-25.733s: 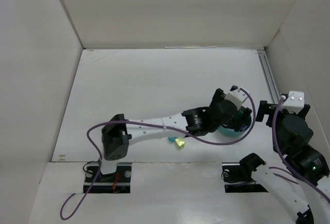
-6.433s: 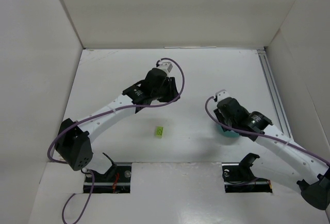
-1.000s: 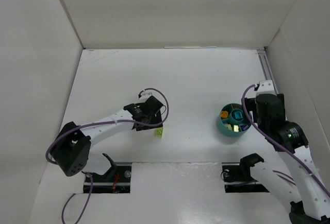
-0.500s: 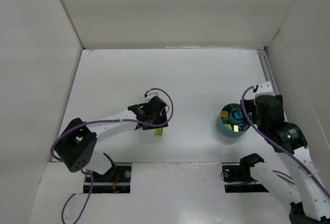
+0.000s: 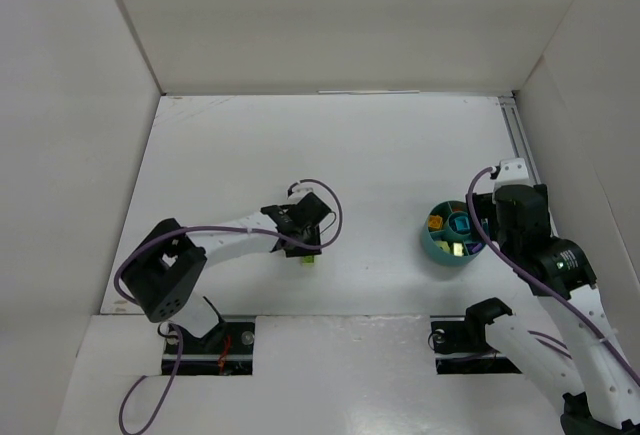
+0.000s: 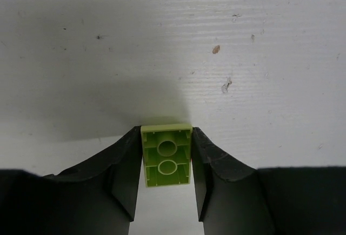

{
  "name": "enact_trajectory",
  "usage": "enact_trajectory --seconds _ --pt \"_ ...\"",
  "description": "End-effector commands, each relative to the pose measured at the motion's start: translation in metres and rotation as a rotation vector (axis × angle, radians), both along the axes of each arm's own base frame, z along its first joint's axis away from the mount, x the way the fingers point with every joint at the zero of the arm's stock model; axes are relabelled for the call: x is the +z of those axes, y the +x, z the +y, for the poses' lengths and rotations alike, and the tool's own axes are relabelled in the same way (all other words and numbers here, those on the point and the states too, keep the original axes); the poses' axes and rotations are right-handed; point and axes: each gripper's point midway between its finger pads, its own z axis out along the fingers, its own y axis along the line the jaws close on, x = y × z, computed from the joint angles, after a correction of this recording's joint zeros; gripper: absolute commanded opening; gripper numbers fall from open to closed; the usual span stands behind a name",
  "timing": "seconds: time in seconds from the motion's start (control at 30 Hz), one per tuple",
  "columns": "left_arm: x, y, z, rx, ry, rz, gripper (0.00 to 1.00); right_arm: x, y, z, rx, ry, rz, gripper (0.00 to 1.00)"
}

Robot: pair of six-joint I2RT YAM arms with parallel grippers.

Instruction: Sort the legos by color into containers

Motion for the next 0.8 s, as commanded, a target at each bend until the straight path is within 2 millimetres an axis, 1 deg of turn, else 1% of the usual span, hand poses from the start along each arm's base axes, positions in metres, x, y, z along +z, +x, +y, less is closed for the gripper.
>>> enact_trajectory --seconds 0.0,0.03,0.07,0.1,0.13,0.17,0.2,0.23,0.27,0.3,0.33,0.37,0.4,0.43,0.47,0.5,0.53,0.57,0.6,0.63,0.67,0.7,0.73,0.77 --pt "0.019 0.006 -0.013 -0.020 -0.021 -0.040 0.12 0.008 0.006 0.002 -0.001 0.017 -0.049 1.00" --pt "0.027 0.009 -0.021 -0.029 -0.040 -0.055 0.12 0.010 0.007 0.002 -0.001 0.020 -0.057 1.00" --pt "0.035 0.009 -0.029 -0.054 -0.050 -0.080 0.12 0.006 0.007 0.002 -0.001 0.017 -0.049 1.00" --pt "0.047 0.012 -0.039 -0.096 -0.064 -0.109 0.11 0.006 0.007 0.002 -0.001 0.017 -0.049 1.00" --pt "0.051 0.013 -0.043 -0.119 -0.063 -0.141 0.11 0.008 0.006 0.002 -0.001 0.020 -0.059 1.00" --pt "0.067 0.012 -0.062 -0.177 -0.090 -0.189 0.11 0.008 0.006 0.002 -0.001 0.020 -0.059 1.00" --pt "0.078 0.013 -0.074 -0.219 -0.108 -0.230 0.11 0.008 0.006 0.002 -0.001 0.020 -0.059 1.00" --pt "0.093 0.018 -0.090 -0.253 -0.145 -0.291 0.11 0.009 0.005 0.004 0.025 0.021 -0.059 1.00" --pt "0.115 0.022 -0.107 -0.333 -0.167 -0.366 0.11 0.013 0.006 0.006 0.038 0.024 -0.066 1.00" --pt "0.128 0.017 -0.123 -0.396 -0.193 -0.415 0.11 0.017 0.006 0.007 0.059 0.013 -0.068 1.00" --pt "0.141 0.016 -0.137 -0.450 -0.229 -0.462 0.12 0.016 0.006 0.008 0.074 0.012 -0.064 1.00" --pt "0.158 0.023 -0.154 -0.490 -0.282 -0.533 0.12 0.021 0.007 0.011 0.085 0.023 -0.075 1.00" --pt "0.174 0.022 -0.169 -0.576 -0.296 -0.598 0.14 0.027 0.007 0.010 0.092 0.017 -0.086 1.00" --pt "0.183 0.017 -0.183 -0.649 -0.342 -0.619 0.14 0.030 0.004 0.009 0.092 0.019 -0.095 1.00" --pt "0.197 0.018 -0.197 -0.700 -0.389 -0.670 0.15 0.034 0.004 0.009 0.092 0.022 -0.104 1.00" --pt "0.203 0.019 -0.212 -0.752 -0.409 -0.692 0.15 0.039 0.003 0.008 0.097 0.016 -0.109 1.00" --pt "0.207 0.018 -0.221 -0.818 -0.412 -0.719 0.15 0.043 -0.001 0.007 0.097 0.020 -0.121 1.00" --pt "0.210 0.008 -0.234 -0.880 -0.447 -0.710 0.15 0.047 -0.001 0.007 0.102 0.013 -0.129 1.00" --pt "0.202 0.011 -0.245 -0.901 -0.446 -0.700 0.15 0.050 -0.003 0.006 0.102 0.013 -0.130 1.00" --pt "0.220 0.007 -0.259 -0.930 -0.477 -0.726 0.15 0.059 -0.007 0.004 0.106 0.012 -0.151 1.00" --pt "0.222 0.008 -0.267 -0.950 -0.485 -0.734 0.15 0.065 -0.007 0.003 0.113 0.004 -0.164 1.00" --pt "0.211 0.002 -0.278 -0.997 -0.472 -0.721 0.15 0.068 -0.009 0.006 0.140 0.002 -0.160 1.00" --pt "0.219 0.001 -0.286 -1.014 -0.477 -0.747 0.15 0.077 -0.014 0.004 0.145 -0.005 -0.167 1.00" --pt "0.219 -0.004 -0.294 -1.038 -0.476 -0.755 0.15 0.079 -0.015 0.003 0.146 -0.007 -0.160 1.00"
